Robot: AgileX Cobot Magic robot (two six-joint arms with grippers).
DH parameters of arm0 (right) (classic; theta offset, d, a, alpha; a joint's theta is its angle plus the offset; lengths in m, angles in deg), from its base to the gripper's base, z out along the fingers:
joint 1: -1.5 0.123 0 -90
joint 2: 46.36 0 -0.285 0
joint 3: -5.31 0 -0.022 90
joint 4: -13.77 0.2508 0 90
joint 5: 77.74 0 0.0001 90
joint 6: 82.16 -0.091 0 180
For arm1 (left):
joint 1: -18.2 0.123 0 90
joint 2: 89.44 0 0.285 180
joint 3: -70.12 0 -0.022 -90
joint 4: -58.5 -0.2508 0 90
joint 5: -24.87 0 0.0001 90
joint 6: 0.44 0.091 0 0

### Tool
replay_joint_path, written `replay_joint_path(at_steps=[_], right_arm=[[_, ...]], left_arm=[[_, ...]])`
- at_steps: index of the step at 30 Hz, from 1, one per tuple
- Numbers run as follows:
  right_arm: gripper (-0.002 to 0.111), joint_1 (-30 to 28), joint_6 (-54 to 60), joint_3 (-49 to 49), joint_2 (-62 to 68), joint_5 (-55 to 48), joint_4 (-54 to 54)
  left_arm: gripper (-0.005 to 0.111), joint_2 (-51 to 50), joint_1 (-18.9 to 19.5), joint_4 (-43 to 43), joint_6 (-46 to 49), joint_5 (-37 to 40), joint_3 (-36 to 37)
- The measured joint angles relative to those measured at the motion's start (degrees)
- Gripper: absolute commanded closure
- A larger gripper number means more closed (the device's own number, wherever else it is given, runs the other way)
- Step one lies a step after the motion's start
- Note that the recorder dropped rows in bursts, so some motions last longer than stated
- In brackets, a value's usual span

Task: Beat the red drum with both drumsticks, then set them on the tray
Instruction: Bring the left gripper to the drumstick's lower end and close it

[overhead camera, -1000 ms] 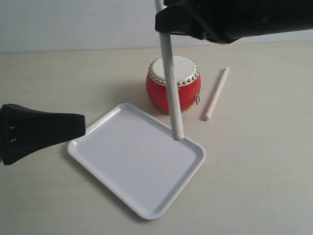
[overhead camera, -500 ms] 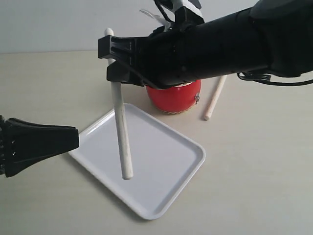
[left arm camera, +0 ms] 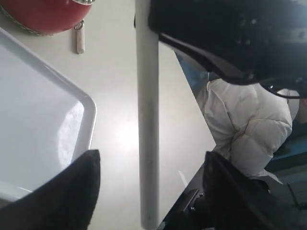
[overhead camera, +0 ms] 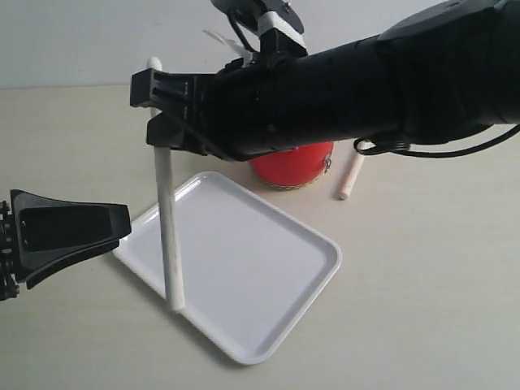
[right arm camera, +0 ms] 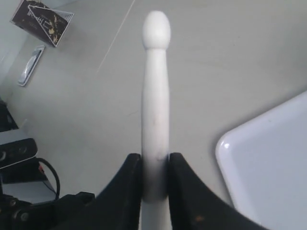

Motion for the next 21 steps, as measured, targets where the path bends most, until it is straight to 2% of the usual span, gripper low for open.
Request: replay_joint_path(at_steps=[6, 21], right_arm=[[0.108, 1.8, 4.7, -0.1, 0.4, -0.1, 6.7], [0.108, 1.8, 8.0, -0.7, 3.3, -3.0, 9.8]], left_arm=[[0.046, 0.0, -0.4, 0.1, -0.2, -1.5, 0.7], [0.046, 0.0, -0.4, 0.1, -0.2, -1.6, 0.8]])
